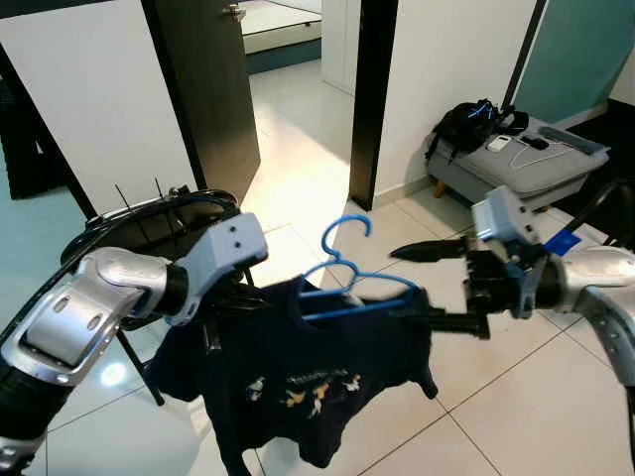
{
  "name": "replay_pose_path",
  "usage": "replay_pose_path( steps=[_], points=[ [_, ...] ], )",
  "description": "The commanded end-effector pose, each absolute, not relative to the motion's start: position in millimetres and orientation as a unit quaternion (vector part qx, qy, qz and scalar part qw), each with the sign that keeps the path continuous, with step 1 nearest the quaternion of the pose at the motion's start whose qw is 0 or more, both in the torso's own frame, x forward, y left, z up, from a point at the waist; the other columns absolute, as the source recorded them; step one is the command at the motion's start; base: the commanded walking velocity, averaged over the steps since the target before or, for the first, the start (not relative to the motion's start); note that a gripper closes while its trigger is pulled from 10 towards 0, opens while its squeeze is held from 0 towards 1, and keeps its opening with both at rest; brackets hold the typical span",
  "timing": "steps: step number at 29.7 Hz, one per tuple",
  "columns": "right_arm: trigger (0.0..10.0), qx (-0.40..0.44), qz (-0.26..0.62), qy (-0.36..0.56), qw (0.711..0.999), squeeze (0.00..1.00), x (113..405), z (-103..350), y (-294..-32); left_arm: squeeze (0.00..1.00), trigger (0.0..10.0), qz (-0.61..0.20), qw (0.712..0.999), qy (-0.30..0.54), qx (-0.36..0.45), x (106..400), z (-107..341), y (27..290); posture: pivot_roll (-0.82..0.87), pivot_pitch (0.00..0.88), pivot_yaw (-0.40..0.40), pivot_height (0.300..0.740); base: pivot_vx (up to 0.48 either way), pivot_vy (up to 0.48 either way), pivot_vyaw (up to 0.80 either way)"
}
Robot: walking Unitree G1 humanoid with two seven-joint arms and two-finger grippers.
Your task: Hang hanger
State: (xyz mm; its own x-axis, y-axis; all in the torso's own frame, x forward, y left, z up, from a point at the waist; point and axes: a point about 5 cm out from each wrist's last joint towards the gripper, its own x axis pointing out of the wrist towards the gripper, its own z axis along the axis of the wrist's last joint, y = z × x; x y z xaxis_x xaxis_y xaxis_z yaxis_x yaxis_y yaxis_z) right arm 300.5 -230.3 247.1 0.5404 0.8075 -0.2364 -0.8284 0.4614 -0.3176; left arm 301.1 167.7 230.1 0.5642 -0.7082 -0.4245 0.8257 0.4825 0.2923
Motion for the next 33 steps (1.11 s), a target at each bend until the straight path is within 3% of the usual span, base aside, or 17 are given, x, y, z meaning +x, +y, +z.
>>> replay_pose_path(
  steps=[1, 2, 3, 4, 6, 8, 9, 11, 16, 19, 27, 28, 30, 33],
  points=[
    [10.0, -0.213, 0.407, 0.023, 0.888, 0.94, 309, 243, -245, 0.0, 0.0, -0.41, 0.878, 0.103, 0.226, 308, 236, 180, -0.04, 0.061, 0.037, 0.74, 0.0, 0.0, 0.0],
    [10.0, -0.21, 0.329, 0.02, 0.92, 0.4, 319, 240, -256, 0.0, 0.0, -0.386, 0.893, 0.096, 0.211, 313, 236, 185, -0.05, 0.06, 0.039, 0.74, 0.0, 0.0, 0.0],
    [10.0, -0.207, 0.281, 0.019, 0.937, 0.4, 325, 238, -262, 0.0, 0.0, -0.373, 0.901, 0.093, 0.202, 314, 235, 188, -0.05, 0.06, 0.039, 0.74, 0.0, 0.0, 0.0],
    [10.0, -0.187, 0.232, 0.007, 0.955, 0.0, 329, 235, -265, 0.0, 0.0, -0.359, 0.91, 0.087, 0.188, 316, 233, 189, -0.05, 0.062, 0.037, 0.74, 0.0, 0.0, 0.0],
    [10.0, -0.114, 0.178, -0.017, 0.977, 0.0, 334, 232, -263, 0.0, 0.0, -0.334, 0.926, 0.07, 0.161, 317, 232, 189, -0.05, 0.063, 0.035, 0.74, 0.0, 0.0, 0.0],
    [10.0, -0.114, 0.178, -0.017, 0.977, 0.0, 334, 232, -263, 0.0, 0.0, -0.334, 0.926, 0.07, 0.161, 317, 232, 189, -0.05, 0.063, 0.035, 0.74, 0.0, 0.0, 0.0],
    [10.0, -0.066, 0.163, -0.037, 0.984, 0.0, 336, 231, -259, 0.0, 0.0, -0.327, 0.932, 0.06, 0.148, 317, 232, 186, -0.05, 0.064, 0.033, 0.74, 0.0, 0.0, 0.0],
    [10.0, 0.064, 0.175, -0.096, 0.978, 0.0, 340, 235, -241, 0.0, 0.0, -0.321, 0.939, 0.03, 0.117, 316, 236, 174, -0.04, 0.064, 0.028, 0.74, 0.0, 0.0, 0.0],
    [10.0, 0.176, 0.186, -0.135, 0.957, 0.0, 345, 238, -226, 0.0, 0.0, -0.337, 0.938, -0.007, 0.084, 312, 244, 160, -0.04, 0.063, 0.021, 0.74, 0.0, 0.0, 0.0],
    [10.0, 0.226, 0.169, -0.142, 0.949, 0.0, 350, 236, -223, 0.0, 0.0, -0.349, 0.934, -0.036, 0.071, 310, 254, 155, -0.04, 0.062, 0.018, 0.74, 0.0, 0.0, 0.0],
    [10.0, 0.266, 0.136, -0.147, 0.943, 0.0, 353, 235, -226, 0.0, 0.0, -0.347, 0.933, -0.061, 0.068, 310, 265, 154, -0.04, 0.055, 0.018, 0.74, 0.0, 0.0, 0.0],
    [10.0, 0.311, 0.107, -0.157, 0.931, 0.0, 355, 235, -231, 0.0, 10.0, -0.348, 0.932, -0.086, 0.06, 310, 275, 152, -0.04, 0.05, 0.022, 0.74, 0.0, 0.0, 0.0],
    [10.0, 0.355, 0.087, -0.166, 0.916, 0.0, 355, 235, -233, 0.0, 10.0, -0.347, 0.93, -0.109, 0.054, 309, 283, 150, -0.04, 0.045, 0.023, 0.74, 0.0, 0.0, 0.0],
    [10.0, 0.355, 0.087, -0.166, 0.916, 0.0, 355, 235, -233, 0.0, 10.0, -0.347, 0.93, -0.109, 0.054, 309, 283, 150, -0.04, 0.045, 0.023, 0.74, 0.0, 0.0, 0.0]
  ],
)
